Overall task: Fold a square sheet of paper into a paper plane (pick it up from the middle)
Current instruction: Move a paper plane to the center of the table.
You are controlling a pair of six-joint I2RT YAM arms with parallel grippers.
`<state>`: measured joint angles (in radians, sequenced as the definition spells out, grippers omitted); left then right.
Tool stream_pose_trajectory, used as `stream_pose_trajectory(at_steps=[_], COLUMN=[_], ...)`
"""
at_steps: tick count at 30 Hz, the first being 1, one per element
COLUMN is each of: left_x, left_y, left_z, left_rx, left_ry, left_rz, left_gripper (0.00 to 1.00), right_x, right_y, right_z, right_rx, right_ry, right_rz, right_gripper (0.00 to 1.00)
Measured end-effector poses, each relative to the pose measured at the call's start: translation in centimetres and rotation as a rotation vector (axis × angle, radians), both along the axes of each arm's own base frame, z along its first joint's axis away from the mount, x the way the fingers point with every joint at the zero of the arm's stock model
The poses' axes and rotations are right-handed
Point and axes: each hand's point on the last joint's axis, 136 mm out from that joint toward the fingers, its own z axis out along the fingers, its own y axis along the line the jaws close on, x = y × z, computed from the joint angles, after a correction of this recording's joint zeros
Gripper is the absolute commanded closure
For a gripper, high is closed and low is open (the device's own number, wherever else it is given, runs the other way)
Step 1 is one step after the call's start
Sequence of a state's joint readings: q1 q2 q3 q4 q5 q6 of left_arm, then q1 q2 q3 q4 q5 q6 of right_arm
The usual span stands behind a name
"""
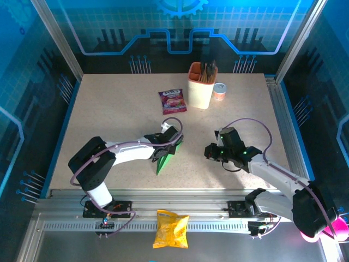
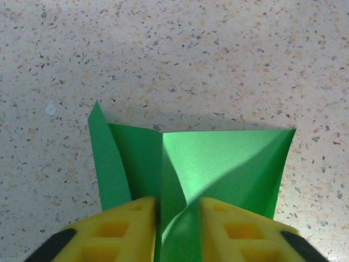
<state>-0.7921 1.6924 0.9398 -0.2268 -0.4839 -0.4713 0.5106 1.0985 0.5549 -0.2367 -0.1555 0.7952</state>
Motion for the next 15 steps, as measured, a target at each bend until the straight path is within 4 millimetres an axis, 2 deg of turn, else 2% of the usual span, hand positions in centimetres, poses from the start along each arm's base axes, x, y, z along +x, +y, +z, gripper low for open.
stream_pose_trajectory(at_steps=[15], left_x=[-1.6], left_y=[-1.0], left_z=[-0.9], left_rx=[0.003], left_ry=[0.012], left_rz=[-0.03], left_gripper=[0.52], right_x=[-0.2], right_y=[0.2], right_z=[-0.5], right_rx=[-0.019], right_ry=[0.005], right_rz=[0.008], right_gripper=[1.0])
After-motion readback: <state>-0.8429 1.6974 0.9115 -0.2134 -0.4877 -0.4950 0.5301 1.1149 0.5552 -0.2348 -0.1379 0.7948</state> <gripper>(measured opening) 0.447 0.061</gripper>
